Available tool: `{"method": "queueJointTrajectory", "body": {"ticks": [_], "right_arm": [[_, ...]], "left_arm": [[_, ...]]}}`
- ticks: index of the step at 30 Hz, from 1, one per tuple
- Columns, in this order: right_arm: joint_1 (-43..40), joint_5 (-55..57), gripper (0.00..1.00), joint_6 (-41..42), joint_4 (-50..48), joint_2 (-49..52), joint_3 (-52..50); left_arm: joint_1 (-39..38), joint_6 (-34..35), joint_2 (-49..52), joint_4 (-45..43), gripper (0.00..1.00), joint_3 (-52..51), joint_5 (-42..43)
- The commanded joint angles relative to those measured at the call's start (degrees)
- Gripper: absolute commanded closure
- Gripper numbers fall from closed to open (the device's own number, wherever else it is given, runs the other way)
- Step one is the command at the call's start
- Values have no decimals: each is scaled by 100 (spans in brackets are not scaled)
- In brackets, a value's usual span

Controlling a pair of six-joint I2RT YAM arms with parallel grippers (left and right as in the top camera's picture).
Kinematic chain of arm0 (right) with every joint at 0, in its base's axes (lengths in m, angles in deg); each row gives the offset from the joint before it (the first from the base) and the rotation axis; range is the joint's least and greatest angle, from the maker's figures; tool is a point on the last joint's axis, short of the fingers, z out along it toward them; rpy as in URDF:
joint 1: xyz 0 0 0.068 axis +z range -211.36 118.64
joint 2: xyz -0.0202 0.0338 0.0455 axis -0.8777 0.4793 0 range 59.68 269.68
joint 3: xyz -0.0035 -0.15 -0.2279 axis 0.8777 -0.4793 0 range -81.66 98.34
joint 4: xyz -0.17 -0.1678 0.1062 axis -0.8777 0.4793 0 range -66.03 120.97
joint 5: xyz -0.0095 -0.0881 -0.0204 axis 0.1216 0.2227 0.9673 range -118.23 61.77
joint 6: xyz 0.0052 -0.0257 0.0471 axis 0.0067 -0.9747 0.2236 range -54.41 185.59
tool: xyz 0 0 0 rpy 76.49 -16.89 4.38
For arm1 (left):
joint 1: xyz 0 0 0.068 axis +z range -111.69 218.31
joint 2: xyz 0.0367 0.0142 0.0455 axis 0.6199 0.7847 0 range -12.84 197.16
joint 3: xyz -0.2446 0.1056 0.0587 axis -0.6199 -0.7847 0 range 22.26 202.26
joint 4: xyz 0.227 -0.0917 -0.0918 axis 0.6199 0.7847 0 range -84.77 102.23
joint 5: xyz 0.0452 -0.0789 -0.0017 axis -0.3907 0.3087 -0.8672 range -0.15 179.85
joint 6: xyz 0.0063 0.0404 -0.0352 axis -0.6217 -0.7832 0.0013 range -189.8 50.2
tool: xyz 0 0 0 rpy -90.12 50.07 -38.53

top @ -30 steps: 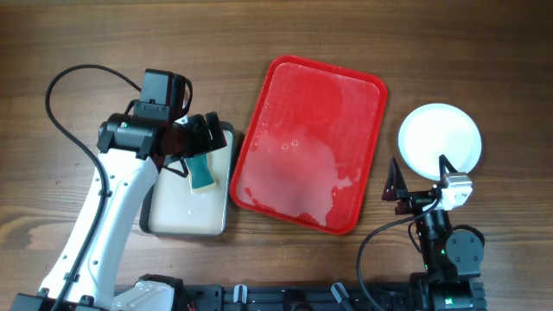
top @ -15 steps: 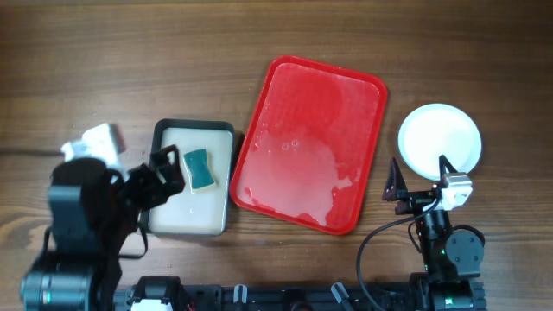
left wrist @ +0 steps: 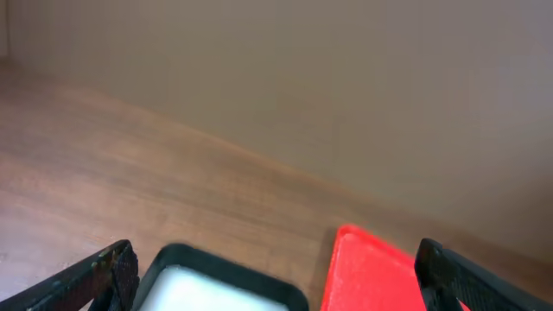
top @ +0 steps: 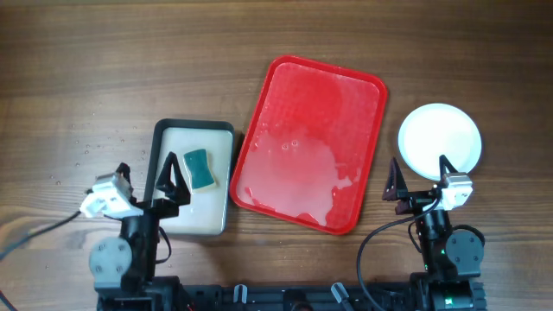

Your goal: Clean dirty plates on tray and stack at the side

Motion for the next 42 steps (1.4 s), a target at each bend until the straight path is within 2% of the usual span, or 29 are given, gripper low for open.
{"method": "queueJointTrajectory", "body": {"ticks": [1,5,8,10,42], "right_arm": [[26,101,0,-107,-26,-61,-7],[26,101,0,-107,-26,-61,-7],[26,101,0,-107,-26,-61,-7],[26,101,0,-107,-26,-61,-7],[26,101,0,-107,-26,-61,-7]], "left_arm": [[26,-107,-603,-243,0,-470,-79],[-297,-105,-605,-667,0,-1069,-164],[-385,-66,-605,-1368,0,-1764,-151],[-387,-68,-605,-1060,0,-1729,-140],[-387,-68,-597,-1062,0,-1729,-138]]}}
